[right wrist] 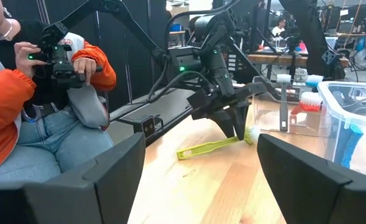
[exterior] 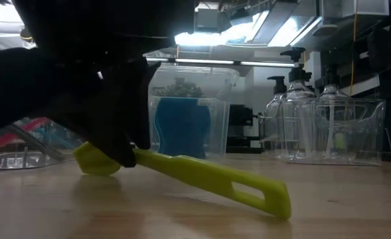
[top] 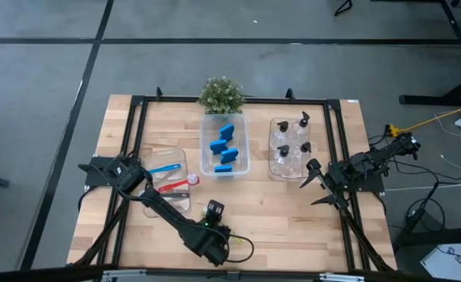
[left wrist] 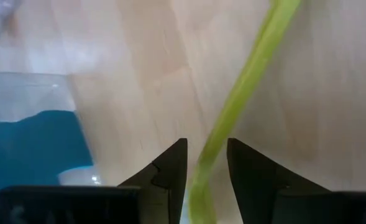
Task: Pick & Place Kitchen Sink Supplies
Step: Put the green brush into the left transparent bin
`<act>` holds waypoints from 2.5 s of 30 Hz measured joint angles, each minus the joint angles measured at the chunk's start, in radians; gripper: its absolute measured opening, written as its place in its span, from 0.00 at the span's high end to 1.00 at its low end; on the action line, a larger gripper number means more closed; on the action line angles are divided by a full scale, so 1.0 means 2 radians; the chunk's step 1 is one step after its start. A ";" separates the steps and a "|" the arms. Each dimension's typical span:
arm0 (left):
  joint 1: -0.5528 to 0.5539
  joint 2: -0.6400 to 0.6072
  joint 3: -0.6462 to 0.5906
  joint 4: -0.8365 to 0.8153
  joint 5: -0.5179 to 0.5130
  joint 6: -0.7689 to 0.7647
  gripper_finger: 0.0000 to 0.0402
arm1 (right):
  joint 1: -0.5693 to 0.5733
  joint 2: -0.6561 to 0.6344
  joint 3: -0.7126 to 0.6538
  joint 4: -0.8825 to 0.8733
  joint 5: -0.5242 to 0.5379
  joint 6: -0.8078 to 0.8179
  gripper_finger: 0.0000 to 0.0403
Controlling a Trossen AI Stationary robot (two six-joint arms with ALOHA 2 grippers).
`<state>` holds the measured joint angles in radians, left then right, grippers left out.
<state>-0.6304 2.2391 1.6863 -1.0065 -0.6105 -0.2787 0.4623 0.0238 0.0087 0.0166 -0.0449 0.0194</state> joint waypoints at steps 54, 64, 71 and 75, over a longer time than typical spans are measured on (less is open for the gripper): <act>0.008 -0.066 0.000 0.021 0.117 -0.257 0.75 | 0.000 0.000 0.000 0.000 0.000 0.001 0.23; 0.032 -0.066 -0.030 0.099 0.163 -0.429 0.74 | 0.000 0.000 0.000 0.000 0.000 0.001 0.23; 0.049 -0.066 -0.030 0.139 0.170 -0.506 0.74 | 0.000 0.000 0.000 0.000 0.000 0.000 0.23; 0.058 -0.066 -0.030 0.177 0.214 -0.515 0.74 | 0.000 0.000 0.000 0.000 0.000 0.001 0.23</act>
<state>-0.5147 2.1063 1.6260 -0.6534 -0.1827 -1.3086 0.4624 0.0242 0.0086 0.0166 -0.0448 0.0204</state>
